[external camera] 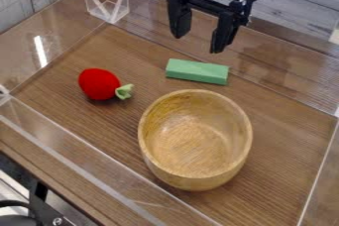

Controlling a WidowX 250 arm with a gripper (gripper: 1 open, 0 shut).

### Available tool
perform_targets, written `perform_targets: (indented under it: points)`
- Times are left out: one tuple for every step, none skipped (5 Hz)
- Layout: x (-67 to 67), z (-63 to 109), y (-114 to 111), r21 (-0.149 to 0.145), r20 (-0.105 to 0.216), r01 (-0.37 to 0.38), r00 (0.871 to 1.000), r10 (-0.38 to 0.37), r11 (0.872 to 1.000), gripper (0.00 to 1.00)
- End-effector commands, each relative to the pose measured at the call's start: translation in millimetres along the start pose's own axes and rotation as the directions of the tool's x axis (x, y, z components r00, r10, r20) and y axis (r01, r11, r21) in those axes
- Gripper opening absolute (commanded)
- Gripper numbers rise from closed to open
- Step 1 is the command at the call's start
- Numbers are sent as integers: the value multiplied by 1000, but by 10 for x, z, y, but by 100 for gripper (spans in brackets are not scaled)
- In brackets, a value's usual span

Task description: Move the red object to the right side of the table

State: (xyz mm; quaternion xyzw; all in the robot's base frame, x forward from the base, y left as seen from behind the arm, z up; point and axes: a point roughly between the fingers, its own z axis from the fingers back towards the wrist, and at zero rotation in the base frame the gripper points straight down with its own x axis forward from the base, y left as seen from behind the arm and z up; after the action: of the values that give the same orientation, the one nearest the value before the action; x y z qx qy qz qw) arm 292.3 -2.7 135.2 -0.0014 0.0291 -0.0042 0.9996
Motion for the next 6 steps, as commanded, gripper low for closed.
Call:
perform_targets:
  points:
    - [-38,-149,8,-4,-39,-18,999,18,1000,100]
    - [-177,-204,304,-29,-27,-188,982,187,982,100]
    - [-311,-235,641,-69,3,-359,933,360,931,100]
    - [-405,-286,938,-113,13,-514,855,518,850,100]
    - [-481,-349,1155,-151,11,-651,751,660,743,100]
    - [-516,-423,1261,-175,-1,-748,650,760,640,100]
